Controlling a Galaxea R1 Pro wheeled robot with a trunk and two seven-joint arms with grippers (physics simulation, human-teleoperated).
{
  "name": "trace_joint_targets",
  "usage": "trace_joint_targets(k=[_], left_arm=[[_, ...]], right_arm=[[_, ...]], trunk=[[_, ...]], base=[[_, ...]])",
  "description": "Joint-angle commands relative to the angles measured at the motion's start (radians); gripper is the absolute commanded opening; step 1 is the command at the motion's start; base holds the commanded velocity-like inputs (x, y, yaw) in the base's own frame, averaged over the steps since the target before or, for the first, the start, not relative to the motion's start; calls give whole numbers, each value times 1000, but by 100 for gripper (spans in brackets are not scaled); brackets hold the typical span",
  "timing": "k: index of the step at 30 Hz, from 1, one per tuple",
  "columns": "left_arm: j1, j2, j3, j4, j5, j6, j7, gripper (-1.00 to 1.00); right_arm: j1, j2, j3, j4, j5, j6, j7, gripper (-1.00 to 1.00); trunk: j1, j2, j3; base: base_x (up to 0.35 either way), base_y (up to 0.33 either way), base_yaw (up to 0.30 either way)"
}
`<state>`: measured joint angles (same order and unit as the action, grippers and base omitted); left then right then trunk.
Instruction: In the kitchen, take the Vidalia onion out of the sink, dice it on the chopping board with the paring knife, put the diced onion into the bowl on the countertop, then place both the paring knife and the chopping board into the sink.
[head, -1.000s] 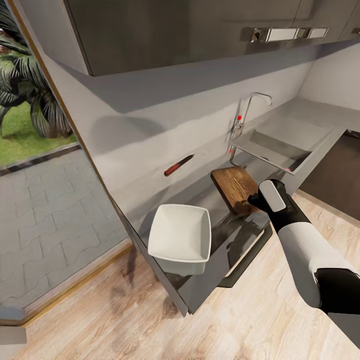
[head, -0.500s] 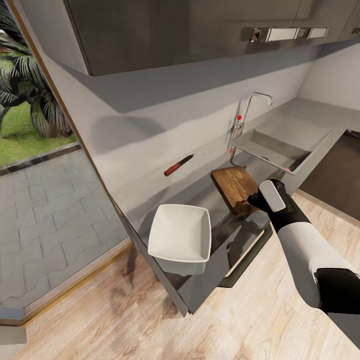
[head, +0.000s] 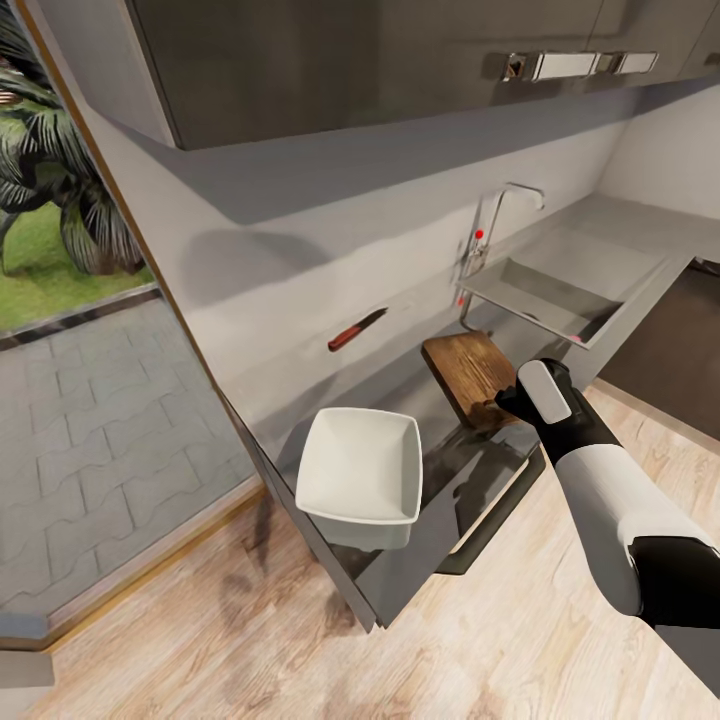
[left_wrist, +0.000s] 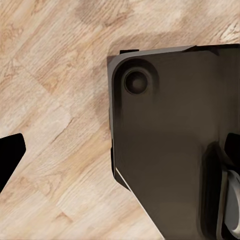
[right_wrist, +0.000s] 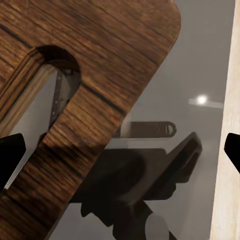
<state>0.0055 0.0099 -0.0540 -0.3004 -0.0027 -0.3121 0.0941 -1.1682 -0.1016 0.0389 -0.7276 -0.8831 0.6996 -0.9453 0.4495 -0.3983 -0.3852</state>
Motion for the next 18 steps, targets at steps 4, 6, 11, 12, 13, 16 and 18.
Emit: trace_joint_targets(k=[4,6,11,12,13,16,18], left_arm=[[0,1,-5,-2,0,-1,7,100],[0,1,-5,-2,0,-1,7,100],[0,1,-5,-2,0,-1,7,100],[0,1,-5,-2,0,-1,7,100],[0,1,-5,-2,0,-1,7,100],[0,1,-5,-2,0,-1,7,100],[0,0,-5,-2,0,-1,7,100]], right_arm=[[-1,0,4,-1,-6,6,-7,100],[-1,0,4,-1,-7,5,-7,100],[-1,0,4,-1,-7,5,-7,100],[-1,0,4,-1,-7,5,-7,100],[-1,0,4,-1,-6,5,-7,100],[-1,0,4,-1,-6,5,-7,-100],[-1,0,4,-1,-5,5,-7,-100]], trunk=[[1,-2,-2],[1,-2,-2],[1,-2,-2],[1,-2,-2],[1,-2,-2],[1,-2,-2],[1,-2,-2]], base=[[0,0,0],[0,0,0],[0,0,0],[0,0,0],[0,0,0],[0,0,0],[0,0,0]])
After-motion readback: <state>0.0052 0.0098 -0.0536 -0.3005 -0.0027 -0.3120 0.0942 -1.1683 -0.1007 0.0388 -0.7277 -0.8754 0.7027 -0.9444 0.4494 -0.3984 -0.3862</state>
